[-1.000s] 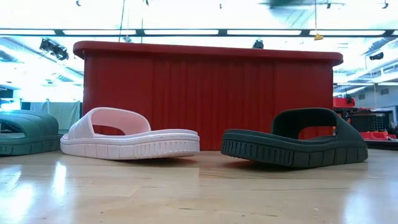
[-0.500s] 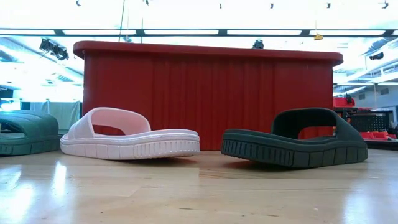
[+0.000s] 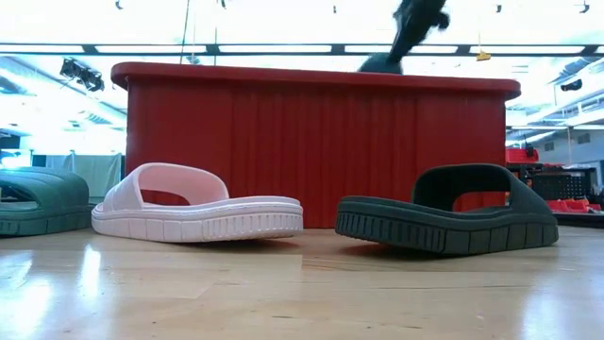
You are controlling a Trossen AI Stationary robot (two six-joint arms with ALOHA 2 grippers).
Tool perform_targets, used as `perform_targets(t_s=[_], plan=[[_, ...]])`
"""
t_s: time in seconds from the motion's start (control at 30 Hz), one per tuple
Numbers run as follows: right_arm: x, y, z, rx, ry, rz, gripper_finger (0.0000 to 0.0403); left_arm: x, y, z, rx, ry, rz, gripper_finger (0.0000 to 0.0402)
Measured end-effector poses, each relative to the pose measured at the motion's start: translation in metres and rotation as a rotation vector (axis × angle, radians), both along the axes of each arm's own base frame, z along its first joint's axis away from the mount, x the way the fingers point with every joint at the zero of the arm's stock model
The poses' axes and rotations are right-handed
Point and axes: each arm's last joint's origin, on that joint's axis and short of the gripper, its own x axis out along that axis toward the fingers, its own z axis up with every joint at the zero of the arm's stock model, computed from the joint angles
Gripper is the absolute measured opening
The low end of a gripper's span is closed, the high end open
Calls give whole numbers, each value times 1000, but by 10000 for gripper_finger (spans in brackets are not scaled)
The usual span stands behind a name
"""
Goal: Pick and place slides into bin
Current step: Put the right green slide into the red bin
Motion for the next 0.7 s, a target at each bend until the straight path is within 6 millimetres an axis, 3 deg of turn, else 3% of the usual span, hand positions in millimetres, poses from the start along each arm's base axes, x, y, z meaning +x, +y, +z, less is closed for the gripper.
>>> perform_targets(t_s=[0.13,0.33,0.5,0.7], plan=[[20,-49,-42,125,113,-96,11,0,0,0,1,2,0,172],[37,-92,-102,266,253,-258,8,0,0,-1,3,10,-1,172],[44,-94,-126,331,332,-306,8,0,0,-2,6,16,-1,172],[35,-81,-121,400,378,-370,8,1,0,-3,9,26,-1,172]])
